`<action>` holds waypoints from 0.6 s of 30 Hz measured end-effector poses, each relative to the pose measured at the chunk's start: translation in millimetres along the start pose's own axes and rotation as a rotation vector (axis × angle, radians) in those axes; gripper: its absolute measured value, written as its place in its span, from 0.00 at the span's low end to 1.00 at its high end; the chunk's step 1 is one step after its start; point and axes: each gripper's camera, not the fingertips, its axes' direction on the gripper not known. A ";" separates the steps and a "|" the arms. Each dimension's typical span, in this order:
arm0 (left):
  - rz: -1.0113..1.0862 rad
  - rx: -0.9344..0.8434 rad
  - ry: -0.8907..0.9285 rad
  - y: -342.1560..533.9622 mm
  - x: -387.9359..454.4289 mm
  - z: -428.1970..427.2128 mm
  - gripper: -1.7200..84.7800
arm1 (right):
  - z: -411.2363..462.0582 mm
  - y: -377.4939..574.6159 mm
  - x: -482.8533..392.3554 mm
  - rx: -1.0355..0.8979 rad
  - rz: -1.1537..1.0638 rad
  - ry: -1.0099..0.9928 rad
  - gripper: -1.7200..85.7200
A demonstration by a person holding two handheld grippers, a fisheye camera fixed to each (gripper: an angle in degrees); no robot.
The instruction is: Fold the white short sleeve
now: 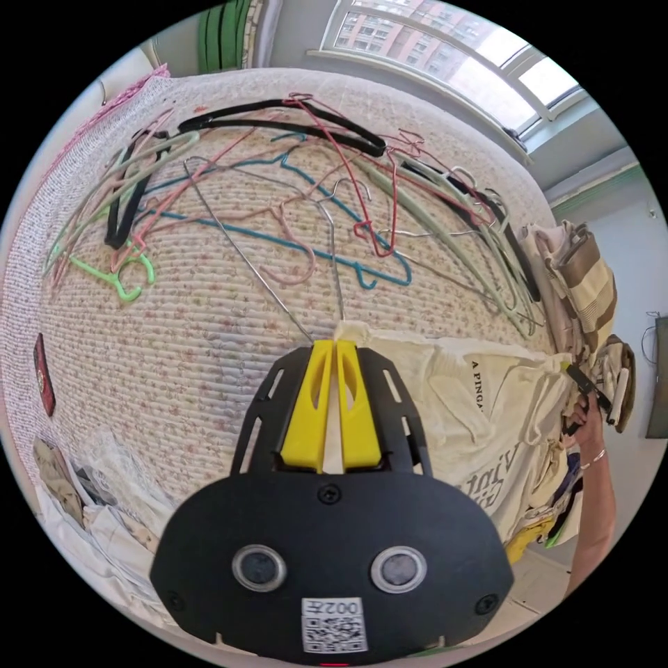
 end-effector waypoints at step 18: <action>-0.047 0.276 0.277 126.7 -72.6 -167.8 0.01 | -193.6 136.4 69.7 0.304 0.015 -0.290 0.01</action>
